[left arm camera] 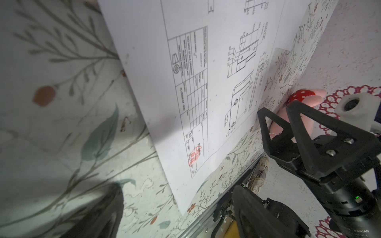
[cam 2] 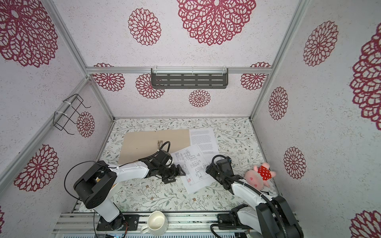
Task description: Put the files into the folder
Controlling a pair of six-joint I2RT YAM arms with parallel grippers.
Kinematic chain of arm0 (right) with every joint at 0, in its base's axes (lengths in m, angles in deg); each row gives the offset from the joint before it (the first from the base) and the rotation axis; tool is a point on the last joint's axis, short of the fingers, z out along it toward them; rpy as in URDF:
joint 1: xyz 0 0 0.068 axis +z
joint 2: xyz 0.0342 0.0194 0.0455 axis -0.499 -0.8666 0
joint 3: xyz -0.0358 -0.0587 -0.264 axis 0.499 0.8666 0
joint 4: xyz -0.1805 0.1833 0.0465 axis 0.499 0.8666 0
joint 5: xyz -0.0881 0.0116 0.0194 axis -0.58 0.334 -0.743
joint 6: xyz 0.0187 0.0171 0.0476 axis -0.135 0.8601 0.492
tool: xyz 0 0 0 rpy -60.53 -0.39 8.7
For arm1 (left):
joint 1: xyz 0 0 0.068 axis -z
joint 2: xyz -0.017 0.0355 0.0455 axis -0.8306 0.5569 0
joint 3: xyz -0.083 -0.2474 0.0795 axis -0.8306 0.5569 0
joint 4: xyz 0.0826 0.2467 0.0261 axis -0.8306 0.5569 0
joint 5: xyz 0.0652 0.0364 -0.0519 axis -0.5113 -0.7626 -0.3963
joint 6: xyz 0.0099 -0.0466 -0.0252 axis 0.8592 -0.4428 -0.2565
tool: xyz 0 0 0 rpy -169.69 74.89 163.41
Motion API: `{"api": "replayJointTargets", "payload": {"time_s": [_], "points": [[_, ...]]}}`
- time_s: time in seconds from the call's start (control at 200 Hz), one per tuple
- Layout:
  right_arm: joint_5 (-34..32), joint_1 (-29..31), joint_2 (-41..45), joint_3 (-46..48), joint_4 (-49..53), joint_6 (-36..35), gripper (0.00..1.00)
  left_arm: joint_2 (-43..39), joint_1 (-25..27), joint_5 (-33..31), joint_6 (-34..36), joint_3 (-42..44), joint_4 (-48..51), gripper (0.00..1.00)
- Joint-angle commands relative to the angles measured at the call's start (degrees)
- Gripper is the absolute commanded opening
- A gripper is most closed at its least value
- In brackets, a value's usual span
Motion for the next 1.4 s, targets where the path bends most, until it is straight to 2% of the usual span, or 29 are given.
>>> {"api": "replayJointTargets", "payload": {"time_s": [0.0, 0.666, 1.396], "points": [[1.5, 0.2, 0.4, 3.2, 4.6, 4.5, 0.85, -0.3, 0.3, 0.1, -2.2, 2.2, -2.3, 0.85], [1.1, 1.7, 1.5, 5.1, 4.6, 7.2, 0.78, 2.4, 0.3, 0.4, -11.7, 10.0, -22.0, 0.72], [1.4, 2.2, 1.4, 5.5, 4.1, 8.3, 0.77, 0.0, 0.3, -2.6, -13.2, 12.4, -30.0, 0.69]]}}
